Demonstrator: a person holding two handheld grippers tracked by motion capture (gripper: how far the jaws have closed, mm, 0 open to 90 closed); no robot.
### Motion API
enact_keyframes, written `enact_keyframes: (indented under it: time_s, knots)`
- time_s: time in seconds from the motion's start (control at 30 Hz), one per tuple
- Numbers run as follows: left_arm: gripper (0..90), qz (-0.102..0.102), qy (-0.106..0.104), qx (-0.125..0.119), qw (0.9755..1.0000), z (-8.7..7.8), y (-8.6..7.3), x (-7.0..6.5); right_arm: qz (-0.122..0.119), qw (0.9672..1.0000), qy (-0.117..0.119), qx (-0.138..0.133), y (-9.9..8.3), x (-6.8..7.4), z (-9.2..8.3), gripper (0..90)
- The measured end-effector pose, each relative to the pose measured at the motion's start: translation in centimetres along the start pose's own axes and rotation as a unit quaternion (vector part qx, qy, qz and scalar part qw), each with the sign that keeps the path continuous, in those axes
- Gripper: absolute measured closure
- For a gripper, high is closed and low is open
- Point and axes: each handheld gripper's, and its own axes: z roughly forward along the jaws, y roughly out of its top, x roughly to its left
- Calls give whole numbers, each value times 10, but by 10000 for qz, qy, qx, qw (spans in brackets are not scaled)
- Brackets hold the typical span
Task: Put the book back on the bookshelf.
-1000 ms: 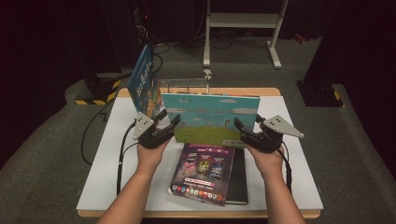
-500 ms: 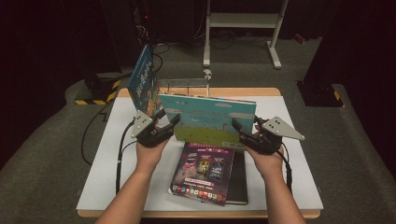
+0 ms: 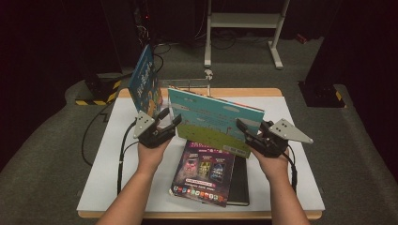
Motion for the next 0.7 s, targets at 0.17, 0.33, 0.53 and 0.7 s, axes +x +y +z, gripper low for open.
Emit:
enact_keyframes:
  time_s: [0.17, 0.33, 0.53, 0.7]
  knots:
    - [431, 25, 19, 12, 10000, 0, 0, -1, -1, 9999, 103, 38, -6, 0, -1, 553]
    - [440, 112, 62, 50, 9999, -5, 0, 1, 248, 9995, 154, 110, -14, -5, -3, 522]
    - [440, 220, 113, 222, 9994, -20, -8, 7, 121, 9995, 302, 5, -13, -3, -4, 599]
    - [437, 486, 189, 468, 9975, -37, -21, 15, 23, 9992, 388, -35, -12, -1, -4, 648]
